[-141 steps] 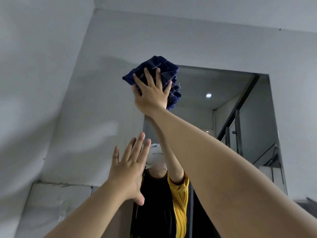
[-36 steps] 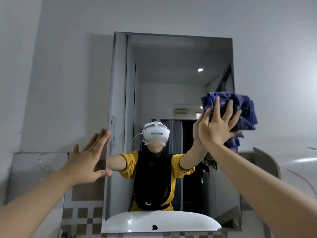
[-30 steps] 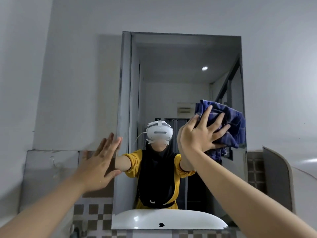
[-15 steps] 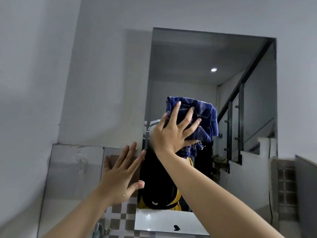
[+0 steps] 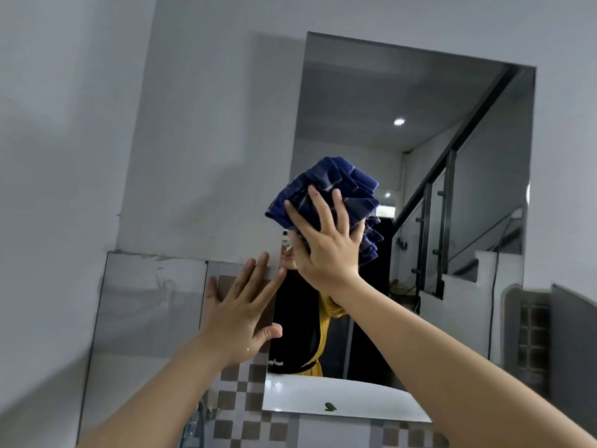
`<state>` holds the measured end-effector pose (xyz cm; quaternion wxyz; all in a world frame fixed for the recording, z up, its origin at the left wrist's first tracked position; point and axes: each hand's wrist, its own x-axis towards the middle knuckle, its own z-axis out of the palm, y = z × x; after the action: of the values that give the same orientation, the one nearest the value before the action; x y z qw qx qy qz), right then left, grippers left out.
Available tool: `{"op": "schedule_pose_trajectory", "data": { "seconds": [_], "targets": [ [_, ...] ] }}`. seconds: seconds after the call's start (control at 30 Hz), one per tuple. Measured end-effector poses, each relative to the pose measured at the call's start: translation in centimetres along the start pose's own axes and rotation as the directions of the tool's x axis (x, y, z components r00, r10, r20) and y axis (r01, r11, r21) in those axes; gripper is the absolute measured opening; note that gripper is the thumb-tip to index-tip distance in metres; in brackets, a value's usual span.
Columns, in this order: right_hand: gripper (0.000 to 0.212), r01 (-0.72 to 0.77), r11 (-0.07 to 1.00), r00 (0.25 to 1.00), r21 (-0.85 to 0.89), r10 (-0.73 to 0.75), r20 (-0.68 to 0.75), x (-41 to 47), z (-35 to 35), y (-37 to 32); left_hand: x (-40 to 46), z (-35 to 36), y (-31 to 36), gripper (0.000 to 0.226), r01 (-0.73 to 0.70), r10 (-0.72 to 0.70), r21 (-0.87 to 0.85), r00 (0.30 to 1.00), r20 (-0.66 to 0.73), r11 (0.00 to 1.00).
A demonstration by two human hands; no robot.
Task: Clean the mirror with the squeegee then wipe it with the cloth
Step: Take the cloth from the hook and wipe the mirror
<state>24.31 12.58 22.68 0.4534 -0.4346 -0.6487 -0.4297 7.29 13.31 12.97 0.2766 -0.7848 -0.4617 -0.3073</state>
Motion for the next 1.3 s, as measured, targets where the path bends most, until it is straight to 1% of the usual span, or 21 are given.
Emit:
{"op": "schedule_pose_trajectory", "data": {
  "seconds": [0.07,0.17,0.23,0.33,0.43,0.53,0.63,0.73,0.83,0.9,0.93,1.03,1.07,1.1,1.13,1.2,1.3],
  "targets": [
    [0.046,0.089,0.995,0.996,-0.051,-0.089,0.015,-0.3,-0.5,1.7,0.0,-0.1,0.0,0.088,0.004,-0.004,-0.006,1.0,-0.011,1.0],
    [0.045,0.193,0.975,0.981,-0.113,-0.193,0.004,-1.1,-1.2,4.4,0.0,-0.5,0.0,0.088,0.034,-0.032,-0.034,0.998,0.053,0.999],
    [0.045,0.215,0.966,0.976,-0.143,-0.218,-0.001,-1.9,-1.8,6.5,0.0,-0.7,0.2,0.091,0.033,-0.031,-0.035,0.998,0.062,0.999],
    [0.045,0.199,0.965,0.98,-0.172,-0.201,0.006,-3.4,-2.9,10.0,-0.1,-0.6,0.2,0.087,0.04,-0.038,-0.028,0.997,0.07,0.999],
    [0.045,0.133,0.969,0.991,-0.209,-0.132,0.019,-5.2,-4.2,13.7,-0.1,-0.4,0.2,0.087,0.043,-0.042,-0.031,0.998,0.04,0.999],
    [0.049,0.028,0.971,0.999,-0.237,-0.023,0.023,-7.2,-5.5,17.6,-0.1,-0.3,0.4,0.088,0.057,-0.057,-0.029,0.998,0.024,0.998],
    [0.05,-0.151,0.966,0.988,-0.209,0.146,-0.04,-9.2,-6.4,21.0,0.1,-0.2,0.4,0.092,0.063,-0.062,-0.017,0.998,0.018,0.998],
    [0.056,-0.304,0.938,0.949,-0.167,0.283,-0.136,-10.7,-6.4,23.0,0.1,-0.1,0.4,0.092,0.063,-0.062,-0.018,0.998,0.012,0.998],
    [0.06,-0.376,0.914,0.923,-0.155,0.354,-0.153,-11.1,-6.1,23.2,0.0,-0.1,0.5,0.094,0.067,-0.066,-0.023,0.998,0.02,0.998],
    [0.058,-0.452,0.881,0.885,-0.141,0.422,-0.197,-11.1,-5.5,21.8,0.0,-0.3,0.5,0.094,0.075,-0.075,-0.031,0.997,0.022,0.997],
    [0.057,-0.509,0.855,0.847,-0.104,0.474,-0.241,-10.9,-5.0,20.8,-0.1,-0.3,0.6,0.093,0.081,-0.081,-0.037,0.996,0.025,0.996],
    [0.053,-0.64,0.766,0.693,0.056,0.608,-0.388,-10.1,-3.5,17.5,-0.1,-0.5,0.8,0.093,0.097,-0.095,-0.044,0.995,0.036,0.994],
    [0.054,-0.665,0.742,0.657,0.085,0.635,-0.406,-9.9,-3.1,16.6,0.0,-0.5,0.8,0.092,0.103,-0.101,-0.042,0.994,0.041,0.994],
    [0.055,-0.68,0.726,0.636,0.104,0.654,-0.41,-9.8,-2.8,15.8,0.0,-0.5,0.8,0.091,0.108,-0.107,-0.039,0.993,0.047,0.993],
    [0.058,-0.683,0.722,0.638,0.11,0.662,-0.393,-9.9,-2.5,15.1,0.0,-0.5,0.8,0.092,0.111,-0.11,-0.033,0.993,0.054,0.993],
    [0.063,-0.661,0.744,0.69,0.093,0.652,-0.314,-10.5,-2.0,13.4,0.0,-0.5,0.7,0.094,0.105,-0.103,-0.026,0.993,0.061,0.994],
    [0.057,-0.621,0.778,0.754,0.096,0.627,-0.198,-10.6,-1.8,10.5,-0.1,-0.6,0.7,0.093,0.081,-0.079,-0.052,0.996,0.051,0.995]
  ]
}}
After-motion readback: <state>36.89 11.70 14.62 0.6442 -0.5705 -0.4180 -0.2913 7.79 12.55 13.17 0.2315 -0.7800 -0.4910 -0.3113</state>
